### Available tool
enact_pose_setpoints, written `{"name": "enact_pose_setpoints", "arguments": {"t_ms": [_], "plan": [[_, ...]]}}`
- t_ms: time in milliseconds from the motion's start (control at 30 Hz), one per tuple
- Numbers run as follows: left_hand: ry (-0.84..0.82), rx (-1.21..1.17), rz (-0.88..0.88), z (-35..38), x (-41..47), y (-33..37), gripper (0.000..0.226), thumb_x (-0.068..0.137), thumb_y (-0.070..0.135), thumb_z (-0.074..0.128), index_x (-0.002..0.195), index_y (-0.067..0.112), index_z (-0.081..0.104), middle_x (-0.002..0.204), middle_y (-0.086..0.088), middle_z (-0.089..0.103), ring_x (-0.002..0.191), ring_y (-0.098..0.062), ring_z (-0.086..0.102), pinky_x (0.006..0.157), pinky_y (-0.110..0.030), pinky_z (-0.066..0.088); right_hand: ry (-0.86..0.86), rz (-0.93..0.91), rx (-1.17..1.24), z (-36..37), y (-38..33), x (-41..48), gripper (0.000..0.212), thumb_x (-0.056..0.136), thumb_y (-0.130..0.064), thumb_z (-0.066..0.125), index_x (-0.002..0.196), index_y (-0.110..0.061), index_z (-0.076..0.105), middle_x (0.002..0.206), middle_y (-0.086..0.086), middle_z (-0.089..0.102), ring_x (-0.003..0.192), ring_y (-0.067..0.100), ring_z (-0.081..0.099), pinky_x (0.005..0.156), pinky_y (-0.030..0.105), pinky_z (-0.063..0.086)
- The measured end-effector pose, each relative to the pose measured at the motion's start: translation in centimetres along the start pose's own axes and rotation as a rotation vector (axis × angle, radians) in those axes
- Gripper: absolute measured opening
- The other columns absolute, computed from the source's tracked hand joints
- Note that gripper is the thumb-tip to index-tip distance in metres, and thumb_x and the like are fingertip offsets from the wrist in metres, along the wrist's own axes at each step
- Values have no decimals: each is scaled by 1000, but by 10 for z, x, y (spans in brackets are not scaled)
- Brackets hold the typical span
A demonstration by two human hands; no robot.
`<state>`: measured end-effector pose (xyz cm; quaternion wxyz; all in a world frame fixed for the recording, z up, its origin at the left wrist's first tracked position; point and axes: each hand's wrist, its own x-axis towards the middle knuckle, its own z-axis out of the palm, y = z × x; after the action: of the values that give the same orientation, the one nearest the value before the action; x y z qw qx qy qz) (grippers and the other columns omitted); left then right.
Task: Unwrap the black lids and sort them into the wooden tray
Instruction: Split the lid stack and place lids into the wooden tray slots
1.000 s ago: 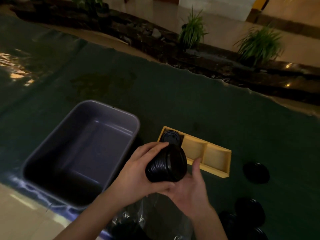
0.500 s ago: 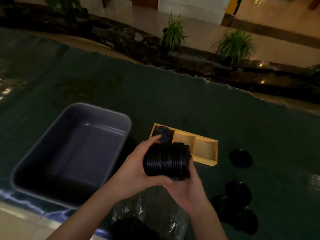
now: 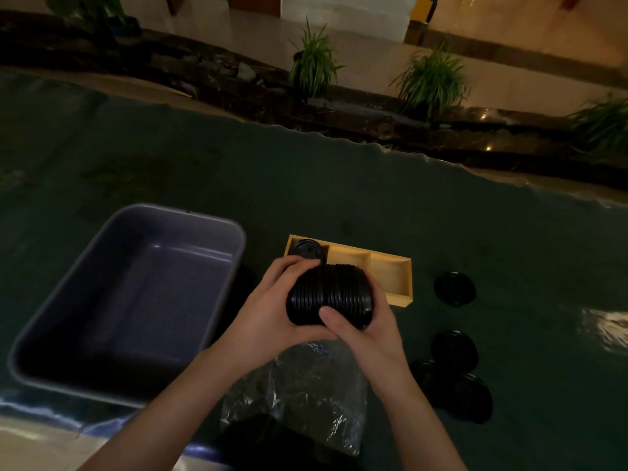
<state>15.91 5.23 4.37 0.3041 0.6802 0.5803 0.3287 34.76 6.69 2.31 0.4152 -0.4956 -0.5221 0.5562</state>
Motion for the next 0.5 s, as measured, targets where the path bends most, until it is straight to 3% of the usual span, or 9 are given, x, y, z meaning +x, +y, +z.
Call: {"name": "enact_pose_setpoints", "arguments": {"t_ms": [67, 200, 367, 433, 500], "plan": [[-4, -5, 1, -1, 1, 0, 98, 62, 66, 84, 146, 38, 42, 142, 26, 33, 130, 18, 34, 99, 2, 30, 24, -5, -3, -3, 1, 0, 97, 62, -60, 90, 145, -35, 48, 128, -15, 69, 121, 7, 66, 96, 31, 57], [-5, -11, 4, -1, 4, 0, 95, 64, 59, 87, 145, 36, 44, 142, 20, 38, 132, 9, 39, 103, -4, 33, 31, -4, -21, -10, 1, 1, 82, 65, -64, 87, 136, -46, 51, 126, -22, 68, 119, 2, 66, 97, 26, 57], [17, 11, 11, 3, 9, 2, 90, 67, 55, 86, 144, 32, 45, 143, 16, 39, 130, 2, 44, 107, -13, 35, 101, -77, -215, -11, 0, 1, 78, 72, -75, 72, 137, -37, 53, 134, -17, 55, 128, 7, 56, 103, 44, 54], [29, 18, 13, 3, 12, 2, 90, 67, 57, 84, 145, 32, 45, 144, 15, 39, 131, -1, 45, 109, -18, 38, 118, -96, -204, -11, -2, 2, 72, 75, -68, 75, 137, -37, 52, 132, -18, 60, 125, 7, 59, 100, 39, 56], [36, 9, 9, 3, 15, 2, 90, 67, 58, 83, 144, 33, 45, 144, 14, 40, 131, -3, 45, 111, -24, 40, 136, -112, -150, -13, -4, 4, 64, 78, -56, 76, 135, -38, 53, 128, -21, 64, 122, 3, 61, 93, 24, 56]]}}
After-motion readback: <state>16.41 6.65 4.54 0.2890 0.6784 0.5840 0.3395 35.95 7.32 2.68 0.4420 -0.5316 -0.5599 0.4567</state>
